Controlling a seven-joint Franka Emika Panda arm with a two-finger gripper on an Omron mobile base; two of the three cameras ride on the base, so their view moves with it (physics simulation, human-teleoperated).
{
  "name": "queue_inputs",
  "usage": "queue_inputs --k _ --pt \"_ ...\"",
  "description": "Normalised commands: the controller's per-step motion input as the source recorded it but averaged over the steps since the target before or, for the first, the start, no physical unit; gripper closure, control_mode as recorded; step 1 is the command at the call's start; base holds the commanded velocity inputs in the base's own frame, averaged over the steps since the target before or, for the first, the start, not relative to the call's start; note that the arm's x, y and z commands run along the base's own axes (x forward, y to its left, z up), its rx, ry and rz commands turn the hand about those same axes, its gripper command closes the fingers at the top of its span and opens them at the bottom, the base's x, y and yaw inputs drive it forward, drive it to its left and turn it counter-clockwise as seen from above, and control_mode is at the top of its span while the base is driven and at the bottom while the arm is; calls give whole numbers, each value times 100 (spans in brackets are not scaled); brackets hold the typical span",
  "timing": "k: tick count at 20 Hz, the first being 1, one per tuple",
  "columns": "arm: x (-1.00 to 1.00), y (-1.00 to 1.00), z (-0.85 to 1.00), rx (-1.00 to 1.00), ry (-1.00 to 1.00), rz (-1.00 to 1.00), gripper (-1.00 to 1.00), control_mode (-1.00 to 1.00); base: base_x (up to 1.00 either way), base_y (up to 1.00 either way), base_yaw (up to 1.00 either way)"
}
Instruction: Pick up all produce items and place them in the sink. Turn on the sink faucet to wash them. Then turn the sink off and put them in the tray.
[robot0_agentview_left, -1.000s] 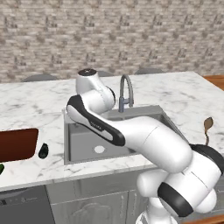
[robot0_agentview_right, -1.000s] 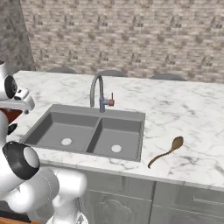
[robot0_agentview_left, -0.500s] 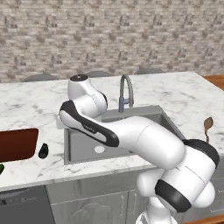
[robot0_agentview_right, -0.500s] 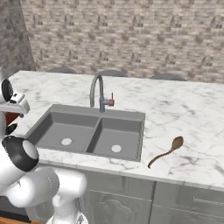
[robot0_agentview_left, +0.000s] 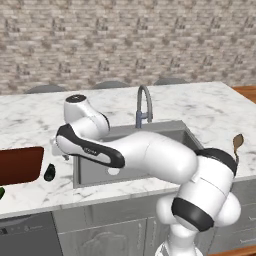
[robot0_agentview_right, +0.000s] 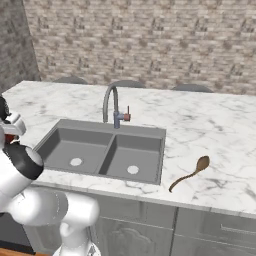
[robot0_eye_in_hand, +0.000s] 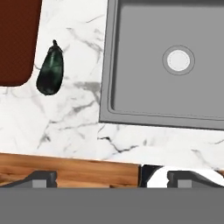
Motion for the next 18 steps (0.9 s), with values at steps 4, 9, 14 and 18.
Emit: queue_inputs --k 4,9,14,18 --pt "23 39 -19 0 5 0 -100 -100 0 0 0" --pt "31 41 -25 0 4 0 -100 -100 0 0 0" --pt "32 36 -28 0 5 0 -100 -100 0 0 0" --pt "26 27 -30 0 4 0 -100 -100 0 0 0"
